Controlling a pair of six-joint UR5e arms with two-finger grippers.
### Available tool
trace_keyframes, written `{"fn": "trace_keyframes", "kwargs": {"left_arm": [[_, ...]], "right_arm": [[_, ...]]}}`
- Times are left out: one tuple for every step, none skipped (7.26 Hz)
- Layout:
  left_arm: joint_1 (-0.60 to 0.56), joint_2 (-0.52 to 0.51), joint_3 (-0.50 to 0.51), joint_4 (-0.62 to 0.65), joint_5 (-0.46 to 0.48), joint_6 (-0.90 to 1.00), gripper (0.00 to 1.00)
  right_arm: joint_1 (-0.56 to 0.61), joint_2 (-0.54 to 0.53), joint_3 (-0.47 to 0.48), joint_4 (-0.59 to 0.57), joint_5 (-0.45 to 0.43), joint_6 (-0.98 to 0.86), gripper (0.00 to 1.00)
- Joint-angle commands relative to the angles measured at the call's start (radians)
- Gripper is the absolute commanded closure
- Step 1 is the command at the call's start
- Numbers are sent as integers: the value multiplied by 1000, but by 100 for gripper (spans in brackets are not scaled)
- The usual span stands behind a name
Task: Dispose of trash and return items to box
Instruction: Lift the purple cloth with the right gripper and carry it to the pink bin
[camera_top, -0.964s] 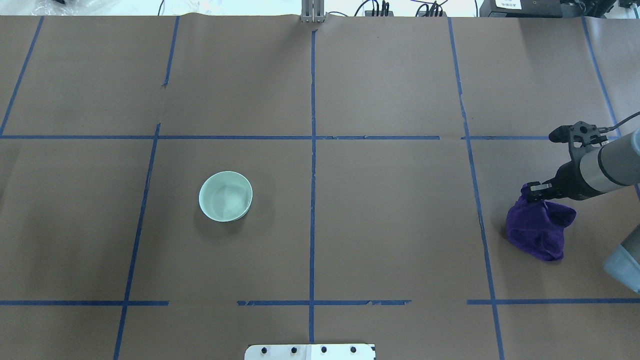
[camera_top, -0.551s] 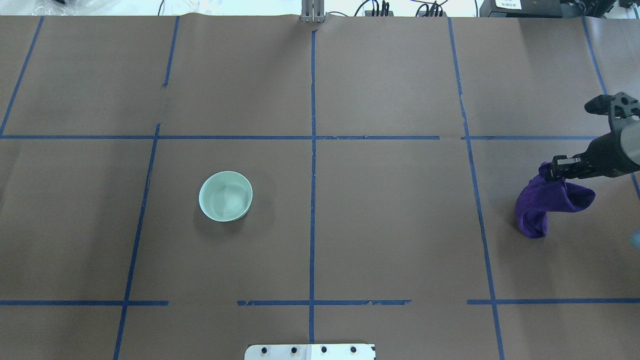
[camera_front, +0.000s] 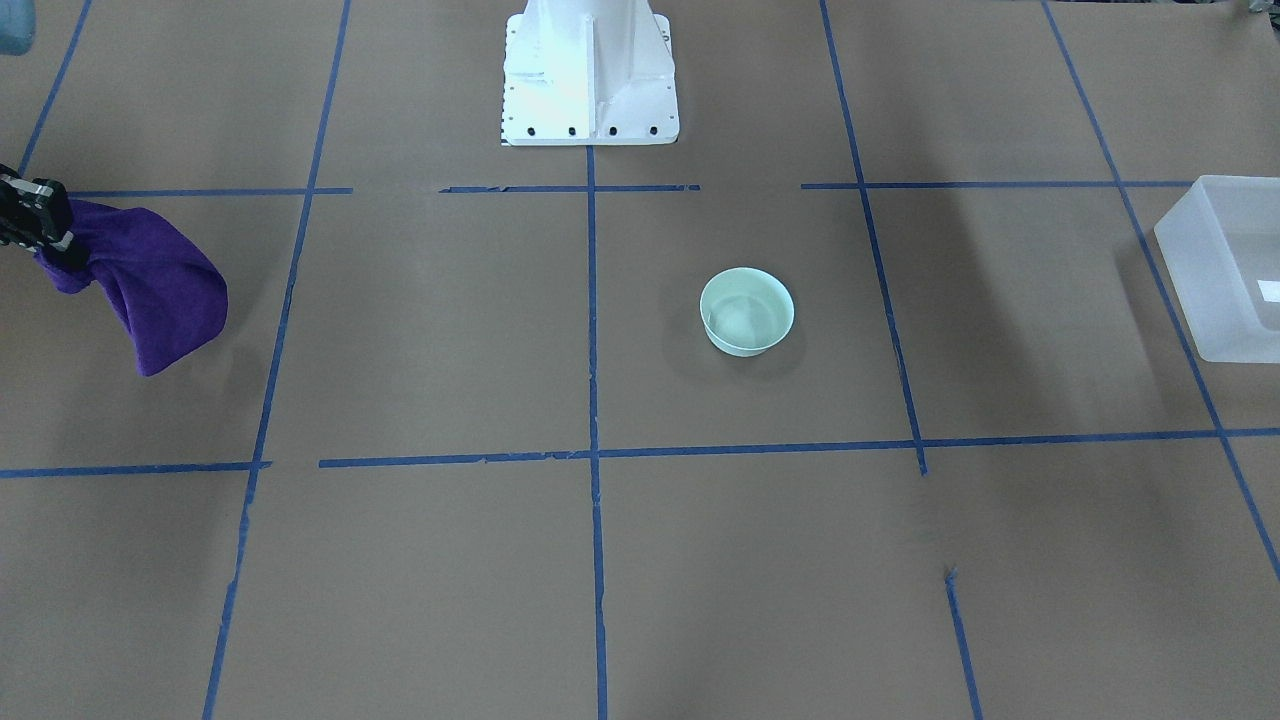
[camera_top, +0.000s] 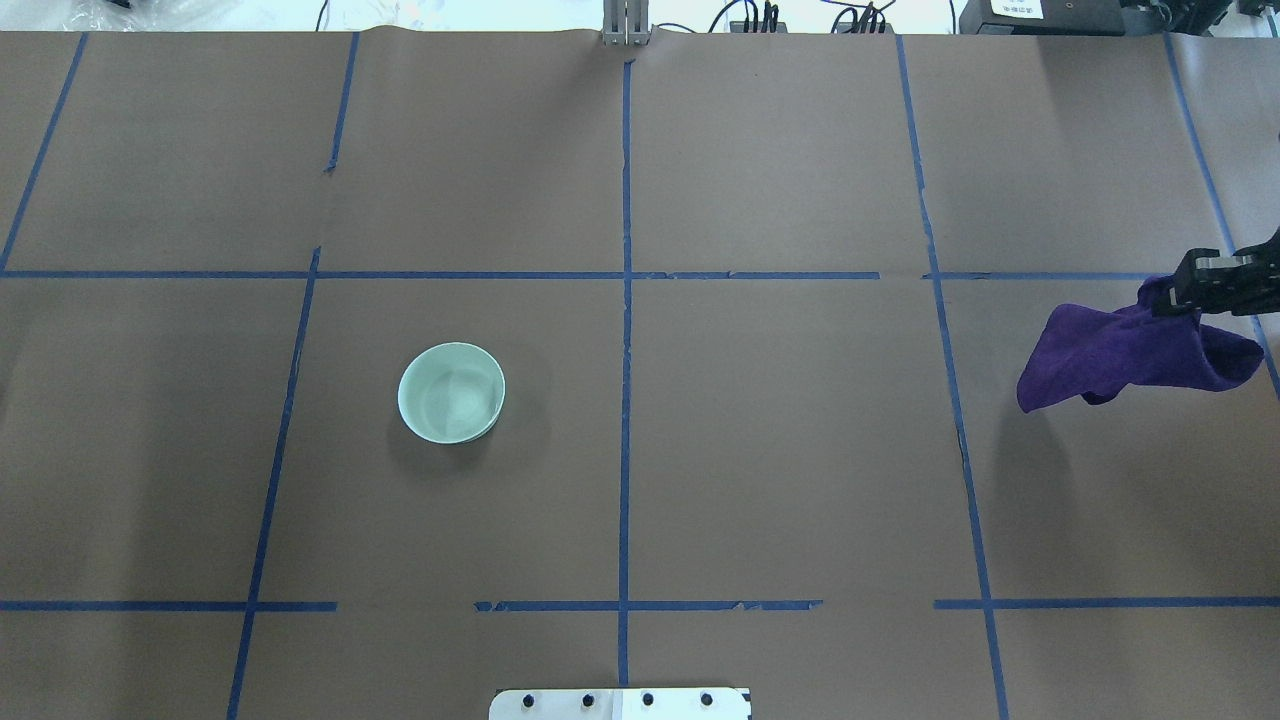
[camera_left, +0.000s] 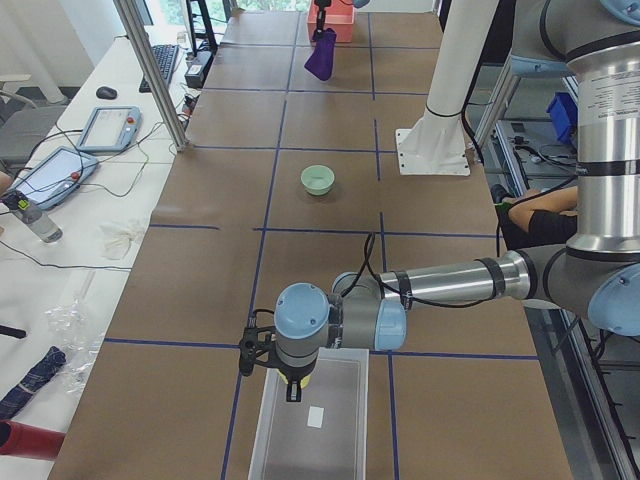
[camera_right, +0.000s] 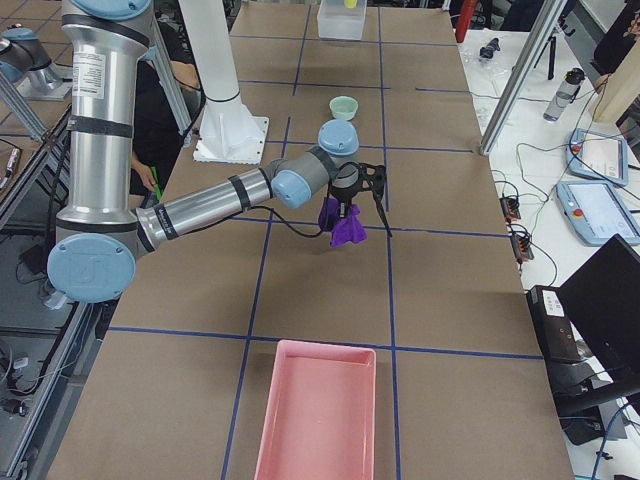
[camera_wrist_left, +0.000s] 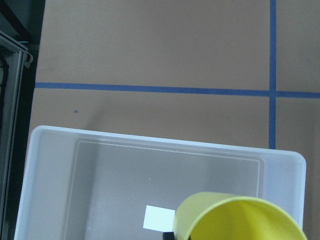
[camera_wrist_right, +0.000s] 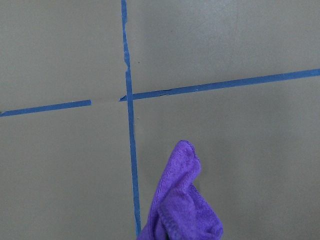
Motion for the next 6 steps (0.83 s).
{"fn": "trace_keyframes", "kwargs": {"left_arm": [[82,7,72,-129,-3,-15,100],[105,8,91,-150,-5,-15,100],[122,8,120,-179,-31,-15,100],[141,8,148,-219,-48,-15,100],[147,8,166,-240,-49,-15,100],[150,8,169,-245,-51,-15,100]], "right_arm": [[64,4,66,-129,4,-97,100],[90,3,83,-154,4,-130,100],[115,3,101,-169,15,-151,100],[132,3,116,-186,30,-156,100],[141,3,121,-188,30,-158,100],[149,1,123,-186,30,-159,100]]}}
